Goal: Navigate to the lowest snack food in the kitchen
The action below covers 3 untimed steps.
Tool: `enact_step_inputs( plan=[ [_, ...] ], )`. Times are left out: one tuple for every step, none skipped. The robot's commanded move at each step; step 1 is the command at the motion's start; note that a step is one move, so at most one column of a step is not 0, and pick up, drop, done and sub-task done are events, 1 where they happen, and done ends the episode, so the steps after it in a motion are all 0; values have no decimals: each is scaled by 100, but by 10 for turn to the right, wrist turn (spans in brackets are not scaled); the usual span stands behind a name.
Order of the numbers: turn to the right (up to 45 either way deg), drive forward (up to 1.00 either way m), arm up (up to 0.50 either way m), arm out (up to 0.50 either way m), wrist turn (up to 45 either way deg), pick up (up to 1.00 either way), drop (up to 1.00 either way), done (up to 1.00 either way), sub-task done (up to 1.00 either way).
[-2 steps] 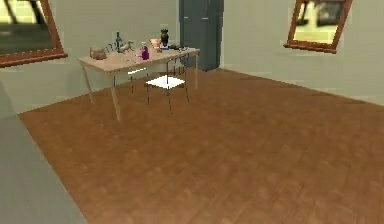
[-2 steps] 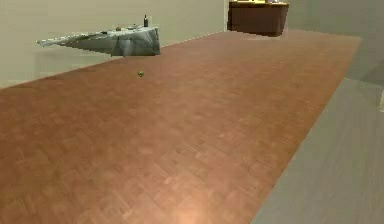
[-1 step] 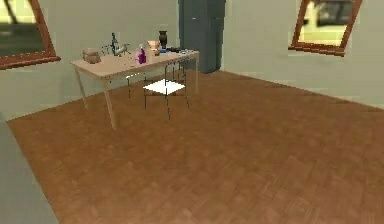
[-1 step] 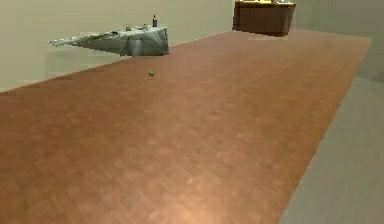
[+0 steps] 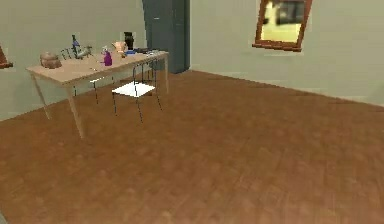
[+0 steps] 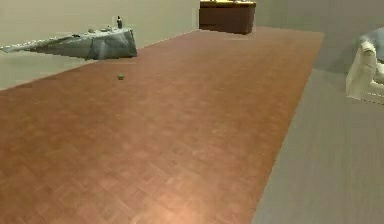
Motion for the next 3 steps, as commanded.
enact_step_inputs(
  plan=[
    [0, 100, 0, 0, 0, 0, 0, 0, 0],
    [0, 100, 0, 0, 0, 0, 0, 0, 0],
    [0, 55, 0, 0, 0, 0, 0, 0, 0]
  ],
)
